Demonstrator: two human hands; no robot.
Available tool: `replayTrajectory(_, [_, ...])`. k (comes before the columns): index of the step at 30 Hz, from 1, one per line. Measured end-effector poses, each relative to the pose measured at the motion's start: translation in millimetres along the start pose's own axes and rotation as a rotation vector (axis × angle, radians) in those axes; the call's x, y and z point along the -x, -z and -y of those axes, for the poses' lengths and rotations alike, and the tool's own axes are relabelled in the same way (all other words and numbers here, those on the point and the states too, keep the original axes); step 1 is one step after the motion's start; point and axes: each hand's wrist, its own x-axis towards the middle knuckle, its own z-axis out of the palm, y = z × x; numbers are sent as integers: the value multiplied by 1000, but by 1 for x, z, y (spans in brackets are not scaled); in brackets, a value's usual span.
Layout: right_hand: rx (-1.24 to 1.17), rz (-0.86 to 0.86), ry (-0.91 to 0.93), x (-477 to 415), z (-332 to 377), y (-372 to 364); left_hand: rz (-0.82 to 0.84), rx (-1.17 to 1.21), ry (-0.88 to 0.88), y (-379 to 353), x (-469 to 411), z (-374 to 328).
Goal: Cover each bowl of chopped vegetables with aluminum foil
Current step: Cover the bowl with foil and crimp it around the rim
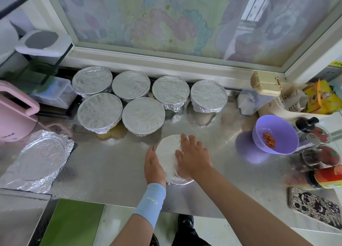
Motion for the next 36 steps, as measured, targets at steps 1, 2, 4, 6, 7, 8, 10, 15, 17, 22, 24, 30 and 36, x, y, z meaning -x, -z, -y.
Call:
replayTrajectory(1, [16, -4, 3, -1, 0, 0, -12, -30, -50, 2, 5, 1])
replayTrajectory(2, [24, -6, 24, -1, 0, 0, -10, -55, -90, 4, 8, 2])
replayTrajectory(4, [-10, 3, 73, -2, -1, -1, 16, -95, -113, 5, 8, 2])
replayTrajectory(6, [-73, 20, 82, -1, -3, -2, 39, -115, -99, 3, 7, 0])
replayTrajectory(7, [-96, 19, 76, -1, -4, -2, 41, -134, -94, 2, 5, 0])
replayTrajectory(8, [-110, 12, 69, 0, -4, -2, 45, -167, -93, 2, 4, 0])
replayTrajectory(10, [-109, -8, 58, 1, -4, -1, 65, -279, -98, 5, -1, -2])
replayTrajectory(15, [-72, -30, 76, 2, -4, -4, 287, -772, -462, 1, -32, -36])
replayTrajectory(17, [-96, -23, 75, 2, -5, -7, 427, -879, -479, -5, -40, -41])
replayTrajectory(22, [-144, -20, 82, 2, -8, -10, 407, -793, -368, -8, -44, -35])
replayTrajectory(24, [-146, -21, 79, 3, -7, -10, 387, -701, -232, -11, -42, -41])
replayTrajectory(30, [-31, -12, 39, 1, -2, -6, 239, -204, 98, 2, -34, -50])
replayTrajectory(36, [40, -3, 341, -17, 10, 9, 149, 65, 117, 17, 10, 2])
